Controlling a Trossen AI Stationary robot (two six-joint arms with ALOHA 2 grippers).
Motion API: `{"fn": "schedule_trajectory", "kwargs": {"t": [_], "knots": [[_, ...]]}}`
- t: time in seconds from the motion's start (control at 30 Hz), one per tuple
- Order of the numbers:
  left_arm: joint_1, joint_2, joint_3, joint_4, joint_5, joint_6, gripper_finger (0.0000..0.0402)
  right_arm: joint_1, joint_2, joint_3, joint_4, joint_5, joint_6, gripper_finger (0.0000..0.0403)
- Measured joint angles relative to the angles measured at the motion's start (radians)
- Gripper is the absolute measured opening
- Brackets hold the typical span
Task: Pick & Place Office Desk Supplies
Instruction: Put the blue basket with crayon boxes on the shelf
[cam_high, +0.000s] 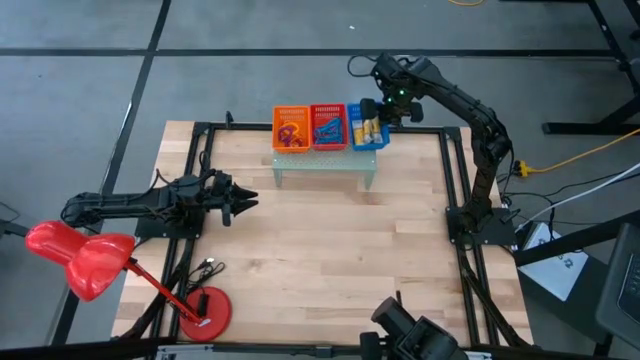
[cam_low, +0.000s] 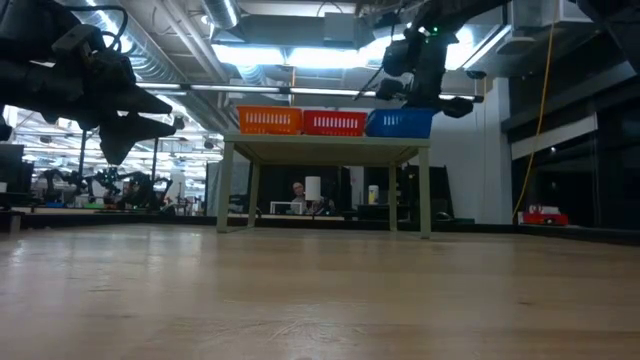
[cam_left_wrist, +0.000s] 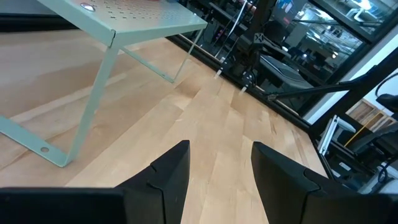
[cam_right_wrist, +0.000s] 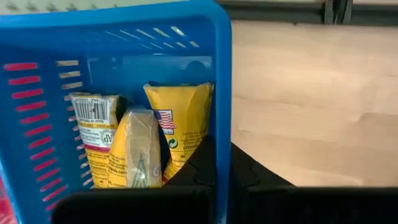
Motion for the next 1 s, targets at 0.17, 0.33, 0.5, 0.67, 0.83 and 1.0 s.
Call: {"fn": "schedule_trajectory", "kwargs": {"t": [0.17,0.33,0.5,0.67,0.83,1.0], "knots": [[0.0,0.0,0.0,0.0,0.0,0.0,0.0169,0.007,0.001,-0.039,0.044,-0.003,-0.007,0.0002],[0.0,0.0,0.0,0.0,0.0,0.0,0.0169,0.007,0.001,-0.039,0.087,-0.013,0.005,0.0002],[0.0,0.0,0.0,0.0,0.0,0.0,0.0169,0.007,0.0,-0.039,0.09,-0.013,0.008,0.0002],[0.0,0.0,0.0,0.0,0.0,0.0,0.0169,0.007,0.0,-0.039,0.09,-0.013,0.013,0.0002],[0.0,0.0,0.0,0.0,0.0,0.0,0.0169,0.007,0.0,-0.039,0.09,-0.013,0.012,0.0002],[0.0,0.0,0.0,0.0,0.0,0.0,0.0169,0.007,0.0,-0.039,0.09,-0.019,0.008,0.0002]]}}
